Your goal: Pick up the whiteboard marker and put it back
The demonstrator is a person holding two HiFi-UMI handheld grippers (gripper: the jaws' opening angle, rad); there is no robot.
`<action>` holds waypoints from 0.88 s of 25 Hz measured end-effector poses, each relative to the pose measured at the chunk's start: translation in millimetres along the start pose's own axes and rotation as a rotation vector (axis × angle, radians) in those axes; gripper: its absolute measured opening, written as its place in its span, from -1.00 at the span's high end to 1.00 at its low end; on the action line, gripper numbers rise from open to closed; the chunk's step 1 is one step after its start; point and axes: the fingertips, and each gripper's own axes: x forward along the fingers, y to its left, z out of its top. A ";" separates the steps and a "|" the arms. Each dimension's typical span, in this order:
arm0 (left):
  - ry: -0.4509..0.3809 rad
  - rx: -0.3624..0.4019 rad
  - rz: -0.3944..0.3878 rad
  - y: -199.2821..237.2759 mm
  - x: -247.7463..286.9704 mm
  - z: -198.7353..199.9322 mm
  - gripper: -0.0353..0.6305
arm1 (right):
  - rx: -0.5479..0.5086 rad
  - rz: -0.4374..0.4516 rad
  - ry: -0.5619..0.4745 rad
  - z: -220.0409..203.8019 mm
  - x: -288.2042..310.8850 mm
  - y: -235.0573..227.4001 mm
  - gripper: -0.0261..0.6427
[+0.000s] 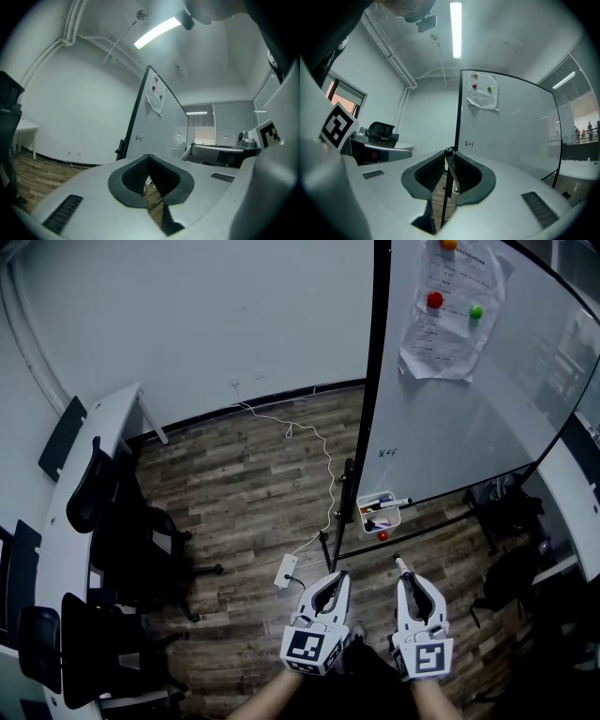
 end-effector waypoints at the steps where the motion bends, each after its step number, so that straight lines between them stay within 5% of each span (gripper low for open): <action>1: 0.001 0.000 0.001 1.3 4.3 -0.1 0.87 | -0.002 0.002 0.008 -0.3 4.2 -2.4 0.70; 22: 0.067 -0.027 0.032 16.2 68.9 -23.4 0.87 | 0.058 0.049 0.065 -36.6 61.2 -36.2 0.70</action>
